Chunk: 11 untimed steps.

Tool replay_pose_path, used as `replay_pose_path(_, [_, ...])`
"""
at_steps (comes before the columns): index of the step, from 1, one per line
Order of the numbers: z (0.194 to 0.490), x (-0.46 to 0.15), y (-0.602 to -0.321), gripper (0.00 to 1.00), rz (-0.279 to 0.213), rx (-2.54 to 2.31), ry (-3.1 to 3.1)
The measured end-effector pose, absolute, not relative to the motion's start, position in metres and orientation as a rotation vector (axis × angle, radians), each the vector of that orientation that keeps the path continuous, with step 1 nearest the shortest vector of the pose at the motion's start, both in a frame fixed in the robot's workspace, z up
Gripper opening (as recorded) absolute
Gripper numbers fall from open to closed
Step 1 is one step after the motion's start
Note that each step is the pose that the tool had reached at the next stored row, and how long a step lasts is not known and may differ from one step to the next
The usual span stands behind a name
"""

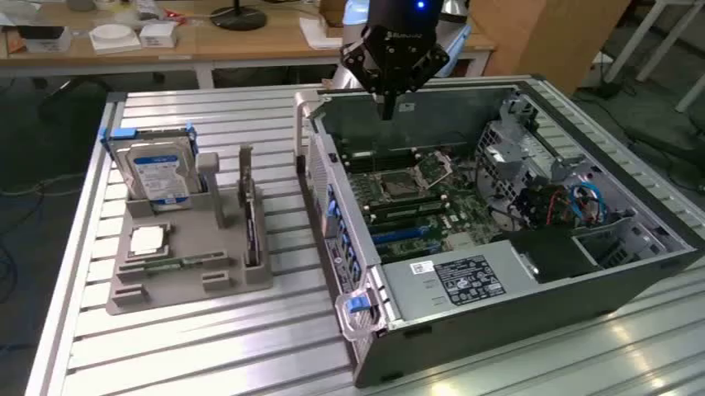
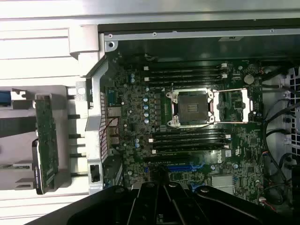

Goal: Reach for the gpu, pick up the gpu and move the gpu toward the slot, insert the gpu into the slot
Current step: 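Reach for the gpu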

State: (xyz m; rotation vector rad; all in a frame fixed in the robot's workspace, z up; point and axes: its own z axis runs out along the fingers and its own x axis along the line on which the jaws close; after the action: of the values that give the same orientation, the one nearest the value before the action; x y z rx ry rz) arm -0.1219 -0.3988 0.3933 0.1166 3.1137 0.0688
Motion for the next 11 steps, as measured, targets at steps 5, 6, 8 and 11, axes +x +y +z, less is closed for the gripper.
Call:
replay_pose_path(5, [0.3933,-0.1221,-0.3988,0.1,0.069,0.117,3.114])
replay_pose_path(6, [0.3933,-0.1227,-0.3989,0.1,0.069,0.117,3.114])
replay_pose_path(8, [0.3934,-0.1252,-0.3989,0.1,0.069,0.116,3.114])
replay_pose_path(11, [0.3933,-0.131,-0.3989,0.1,0.069,0.117,3.114])
